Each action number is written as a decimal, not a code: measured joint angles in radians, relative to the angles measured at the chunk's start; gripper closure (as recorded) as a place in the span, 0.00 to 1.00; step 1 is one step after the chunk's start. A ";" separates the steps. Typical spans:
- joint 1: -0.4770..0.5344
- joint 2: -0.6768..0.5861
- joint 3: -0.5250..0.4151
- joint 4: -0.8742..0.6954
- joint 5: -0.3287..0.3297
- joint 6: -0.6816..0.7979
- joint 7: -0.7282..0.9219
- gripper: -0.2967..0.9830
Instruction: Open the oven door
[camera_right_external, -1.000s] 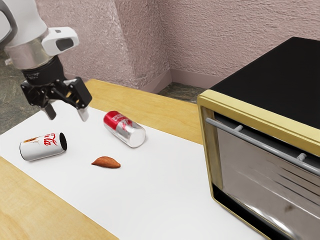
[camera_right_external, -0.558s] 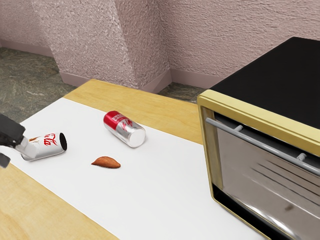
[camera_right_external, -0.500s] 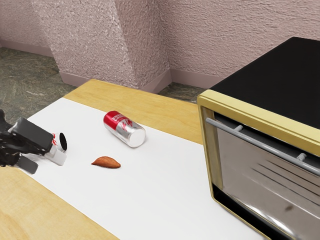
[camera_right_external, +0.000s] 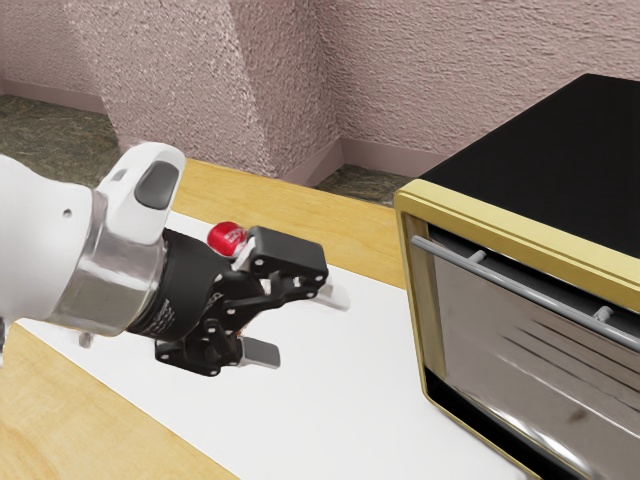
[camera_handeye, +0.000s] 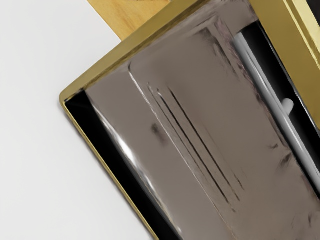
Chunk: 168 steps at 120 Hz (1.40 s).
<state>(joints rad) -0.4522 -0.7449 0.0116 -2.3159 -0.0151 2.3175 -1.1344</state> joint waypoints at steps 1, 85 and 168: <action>0.001 0.004 -0.004 0.000 0.002 0.007 -0.007 0.23; -0.124 0.179 0.032 0.082 0.031 0.227 -0.388 0.23; -0.074 0.261 0.078 0.122 0.060 0.234 -0.482 0.23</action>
<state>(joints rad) -0.5259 -0.4842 0.0895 -2.1941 0.0453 2.5517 -1.6164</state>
